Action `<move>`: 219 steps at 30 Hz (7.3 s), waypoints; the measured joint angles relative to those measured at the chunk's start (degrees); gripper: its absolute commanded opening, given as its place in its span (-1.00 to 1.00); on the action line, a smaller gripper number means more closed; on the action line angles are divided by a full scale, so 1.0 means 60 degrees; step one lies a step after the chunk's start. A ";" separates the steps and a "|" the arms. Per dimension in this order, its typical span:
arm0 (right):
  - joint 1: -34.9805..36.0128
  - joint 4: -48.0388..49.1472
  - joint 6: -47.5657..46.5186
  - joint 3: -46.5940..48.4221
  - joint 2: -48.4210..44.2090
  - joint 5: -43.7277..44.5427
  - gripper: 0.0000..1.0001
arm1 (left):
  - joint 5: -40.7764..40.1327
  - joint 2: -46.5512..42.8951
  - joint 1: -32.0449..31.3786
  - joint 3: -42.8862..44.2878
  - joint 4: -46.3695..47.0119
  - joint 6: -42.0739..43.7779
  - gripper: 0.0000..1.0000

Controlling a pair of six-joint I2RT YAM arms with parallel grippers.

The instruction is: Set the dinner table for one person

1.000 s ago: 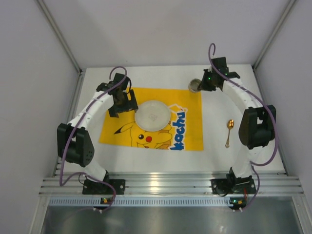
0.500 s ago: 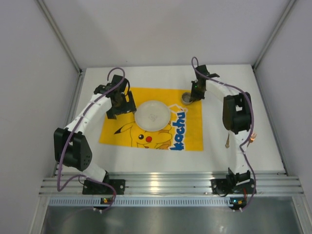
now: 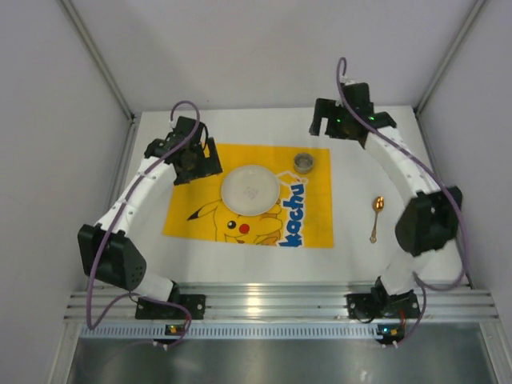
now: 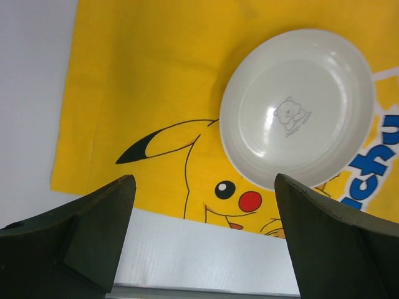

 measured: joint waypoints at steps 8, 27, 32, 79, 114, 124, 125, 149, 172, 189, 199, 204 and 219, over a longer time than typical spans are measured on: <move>-0.0040 0.4193 0.0980 -0.6375 -0.8444 0.0769 0.99 | -0.0226 -0.2816 -0.0117 -0.1639 0.3577 0.0168 0.98; -0.3719 0.0565 0.1548 -1.0378 -0.7471 -0.0197 0.99 | -0.2339 -0.3887 0.0076 -0.6153 0.6965 -0.0969 0.92; -0.4167 0.0495 0.1592 -1.0411 -0.6295 -0.0226 0.77 | -0.2288 -0.4240 0.0076 -0.6087 0.6237 -0.1002 0.92; -0.3209 0.1581 0.1508 -0.7202 -0.5985 0.0109 -1.00 | -0.1843 -0.4011 0.0113 -0.5555 0.5788 -0.0543 0.86; -0.2947 0.3595 0.1800 -0.8502 -0.2561 0.0426 -0.91 | -0.2033 -0.4863 0.0113 -0.5479 0.5468 -0.0288 0.89; -0.2907 0.3286 0.1424 -0.8397 -0.2703 0.0390 -1.00 | -0.1912 -0.4470 0.0113 -0.5479 0.5482 -0.0295 0.90; -0.2841 0.2958 0.1370 -0.8240 -0.2761 0.0423 -1.00 | -0.1880 -0.4444 0.0113 -0.5479 0.5482 -0.0295 0.89; 0.1596 0.0725 0.1308 -0.4921 -0.1665 -0.0750 -1.00 | -0.1002 -0.4200 0.0113 -0.5475 0.5628 -0.0339 0.90; -0.0164 0.1297 0.1596 -0.6211 -0.3253 -0.0586 0.42 | -0.1198 -0.4513 0.0131 -0.5475 0.5599 -0.0215 0.91; -0.5410 -0.0969 0.2047 -0.7901 -0.4539 0.4164 0.41 | 0.0710 -0.2994 0.0018 -0.5475 0.6164 -0.0750 0.90; -0.6204 -0.0827 0.2248 -0.9355 -0.4510 0.3723 0.18 | 0.1239 -0.2237 -0.0441 -0.4827 0.6135 -0.0787 0.93; -0.6218 -0.0397 0.2342 -0.9326 -0.4116 0.3279 -0.08 | 0.1257 -0.2222 -0.0444 -0.4681 0.6120 -0.0787 0.93; -0.6655 0.0816 0.2408 -0.9409 -0.3894 0.2310 -0.75 | 0.0812 -0.2313 -0.0444 -0.4608 0.5796 -0.0754 0.93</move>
